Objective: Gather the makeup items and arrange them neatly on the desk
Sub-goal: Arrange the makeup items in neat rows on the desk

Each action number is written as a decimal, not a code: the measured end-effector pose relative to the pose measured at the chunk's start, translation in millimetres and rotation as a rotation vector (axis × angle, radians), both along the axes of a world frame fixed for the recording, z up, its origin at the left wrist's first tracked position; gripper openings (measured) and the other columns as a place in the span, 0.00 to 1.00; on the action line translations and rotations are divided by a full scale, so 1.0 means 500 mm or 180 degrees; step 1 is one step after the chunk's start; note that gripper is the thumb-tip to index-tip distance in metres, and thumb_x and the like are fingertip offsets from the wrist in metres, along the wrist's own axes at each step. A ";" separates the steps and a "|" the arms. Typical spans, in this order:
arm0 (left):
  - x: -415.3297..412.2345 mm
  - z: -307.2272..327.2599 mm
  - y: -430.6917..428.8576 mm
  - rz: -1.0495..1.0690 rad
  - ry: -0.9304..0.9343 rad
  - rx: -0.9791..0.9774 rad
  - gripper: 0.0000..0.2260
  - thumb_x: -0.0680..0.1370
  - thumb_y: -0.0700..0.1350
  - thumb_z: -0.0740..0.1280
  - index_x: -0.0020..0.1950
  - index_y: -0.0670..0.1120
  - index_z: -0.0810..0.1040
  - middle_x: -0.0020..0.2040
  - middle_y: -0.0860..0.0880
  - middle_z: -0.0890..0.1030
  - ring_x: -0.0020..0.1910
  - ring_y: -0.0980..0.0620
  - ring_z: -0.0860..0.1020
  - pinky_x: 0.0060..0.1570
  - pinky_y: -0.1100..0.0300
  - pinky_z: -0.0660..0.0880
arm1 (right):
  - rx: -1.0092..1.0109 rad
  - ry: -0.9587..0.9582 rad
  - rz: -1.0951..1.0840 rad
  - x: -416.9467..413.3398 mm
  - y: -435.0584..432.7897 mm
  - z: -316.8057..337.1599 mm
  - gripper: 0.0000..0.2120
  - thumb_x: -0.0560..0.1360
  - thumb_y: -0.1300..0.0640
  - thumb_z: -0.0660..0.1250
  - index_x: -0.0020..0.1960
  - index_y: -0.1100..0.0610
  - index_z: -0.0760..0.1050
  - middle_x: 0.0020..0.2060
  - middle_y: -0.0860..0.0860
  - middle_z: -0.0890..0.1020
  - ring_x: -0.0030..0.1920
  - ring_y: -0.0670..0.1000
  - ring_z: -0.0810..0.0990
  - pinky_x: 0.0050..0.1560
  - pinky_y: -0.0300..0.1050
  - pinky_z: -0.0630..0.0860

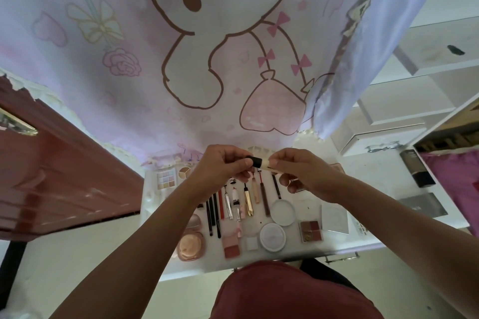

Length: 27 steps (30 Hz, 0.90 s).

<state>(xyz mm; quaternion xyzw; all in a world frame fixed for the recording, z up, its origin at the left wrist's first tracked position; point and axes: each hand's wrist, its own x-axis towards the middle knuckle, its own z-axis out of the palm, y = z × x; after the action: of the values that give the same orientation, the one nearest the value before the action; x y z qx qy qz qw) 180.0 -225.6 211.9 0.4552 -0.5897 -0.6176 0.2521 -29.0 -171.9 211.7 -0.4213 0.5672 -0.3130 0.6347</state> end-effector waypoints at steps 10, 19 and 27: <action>0.020 0.014 -0.007 0.0016 -0.0086 -0.0040 0.09 0.76 0.33 0.68 0.56 0.37 0.81 0.44 0.39 0.84 0.38 0.47 0.83 0.40 0.61 0.80 | 0.0052 0.0024 0.0177 0.023 -0.020 0.018 0.05 0.78 0.58 0.68 0.49 0.60 0.77 0.35 0.51 0.79 0.31 0.47 0.73 0.30 0.39 0.71; 0.028 -0.002 0.001 0.0043 -0.0110 0.0020 0.09 0.75 0.34 0.69 0.55 0.38 0.81 0.45 0.37 0.84 0.40 0.43 0.83 0.43 0.56 0.82 | 0.0296 0.0017 0.0196 0.032 -0.014 0.004 0.11 0.81 0.54 0.64 0.48 0.63 0.77 0.33 0.52 0.75 0.28 0.46 0.71 0.27 0.36 0.69; 0.028 0.001 0.004 0.0064 -0.0072 0.0048 0.08 0.76 0.33 0.68 0.54 0.40 0.81 0.44 0.38 0.84 0.38 0.46 0.83 0.42 0.58 0.81 | 0.0483 -0.0202 0.0103 0.030 -0.009 0.002 0.13 0.81 0.51 0.62 0.49 0.61 0.76 0.32 0.52 0.73 0.29 0.48 0.69 0.30 0.40 0.67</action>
<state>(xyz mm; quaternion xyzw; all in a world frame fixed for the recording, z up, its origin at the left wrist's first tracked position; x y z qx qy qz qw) 194.2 -223.5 212.3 0.4700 -0.5832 -0.6143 0.2483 -14.0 -176.5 212.5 -0.3708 0.5620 -0.2721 0.6875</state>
